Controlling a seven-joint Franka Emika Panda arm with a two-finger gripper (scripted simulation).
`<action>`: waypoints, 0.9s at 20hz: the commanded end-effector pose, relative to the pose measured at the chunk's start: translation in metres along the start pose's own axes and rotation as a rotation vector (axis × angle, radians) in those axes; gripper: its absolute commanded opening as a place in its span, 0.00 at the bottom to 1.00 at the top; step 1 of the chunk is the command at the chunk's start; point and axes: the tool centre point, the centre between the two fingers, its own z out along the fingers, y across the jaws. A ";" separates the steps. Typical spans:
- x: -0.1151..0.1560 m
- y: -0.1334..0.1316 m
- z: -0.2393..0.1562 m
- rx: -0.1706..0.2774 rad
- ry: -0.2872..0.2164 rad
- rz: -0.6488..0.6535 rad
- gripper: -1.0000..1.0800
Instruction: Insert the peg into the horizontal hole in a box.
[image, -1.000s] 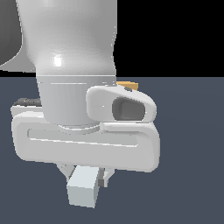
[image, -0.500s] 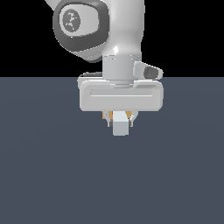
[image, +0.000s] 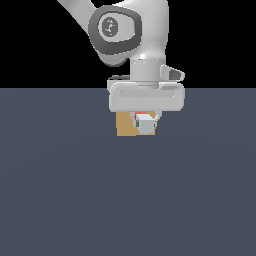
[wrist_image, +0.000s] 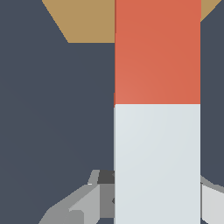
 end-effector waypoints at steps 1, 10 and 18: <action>0.006 0.004 -0.003 -0.002 0.000 -0.005 0.00; 0.006 0.005 -0.003 -0.001 0.000 -0.007 0.00; 0.010 0.005 -0.003 -0.001 0.000 -0.009 0.00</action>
